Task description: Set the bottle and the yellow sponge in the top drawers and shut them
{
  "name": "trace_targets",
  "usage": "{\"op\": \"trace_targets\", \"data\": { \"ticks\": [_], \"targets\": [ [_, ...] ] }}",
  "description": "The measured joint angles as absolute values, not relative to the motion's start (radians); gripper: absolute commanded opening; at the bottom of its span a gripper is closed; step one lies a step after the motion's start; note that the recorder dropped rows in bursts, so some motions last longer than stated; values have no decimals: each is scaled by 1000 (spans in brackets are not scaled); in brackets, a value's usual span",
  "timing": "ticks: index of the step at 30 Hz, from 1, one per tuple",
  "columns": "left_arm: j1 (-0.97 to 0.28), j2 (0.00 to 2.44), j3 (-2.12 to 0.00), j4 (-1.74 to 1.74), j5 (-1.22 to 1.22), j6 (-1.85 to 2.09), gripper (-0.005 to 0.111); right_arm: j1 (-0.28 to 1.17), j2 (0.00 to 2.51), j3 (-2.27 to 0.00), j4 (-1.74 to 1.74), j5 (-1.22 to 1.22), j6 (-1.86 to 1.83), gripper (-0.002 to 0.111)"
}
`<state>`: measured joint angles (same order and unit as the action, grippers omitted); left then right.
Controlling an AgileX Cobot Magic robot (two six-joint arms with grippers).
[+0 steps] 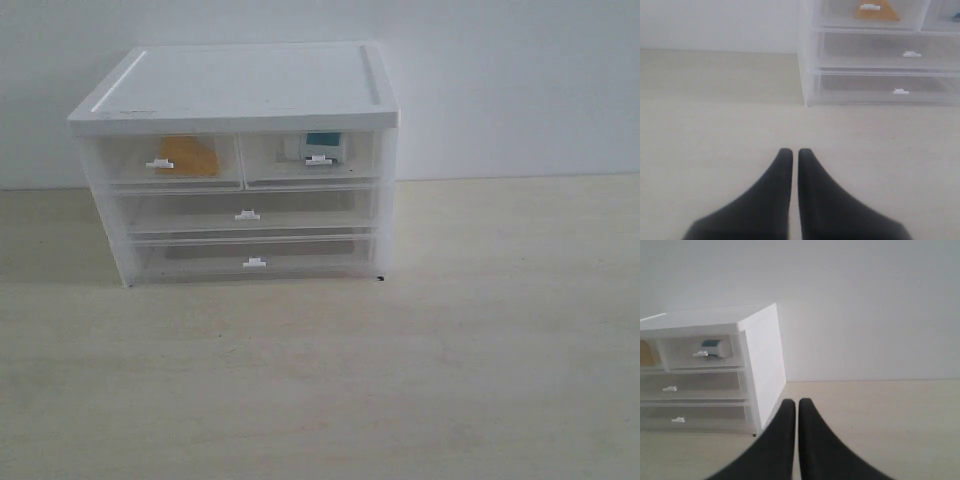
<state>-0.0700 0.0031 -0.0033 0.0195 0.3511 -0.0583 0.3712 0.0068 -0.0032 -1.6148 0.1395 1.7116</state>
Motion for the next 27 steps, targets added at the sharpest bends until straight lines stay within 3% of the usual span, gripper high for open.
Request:
{"op": "trace_targets", "data": {
  "ticks": [8, 18, 21, 27],
  "targets": [
    [-70, 3, -3, 19, 351, -58, 4, 371, 7, -4, -1609, 106, 1754, 0],
    [-70, 3, -3, 19, 351, -58, 4, 371, 6, -109, -1577, -143, 1751, 0],
    [-70, 3, -3, 19, 351, -58, 4, 371, 6, -109, -1408, -130, 1626, 0],
    [-70, 3, -3, 19, 351, -58, 4, 371, 6, -109, -752, -85, 983, 0]
  ]
}}
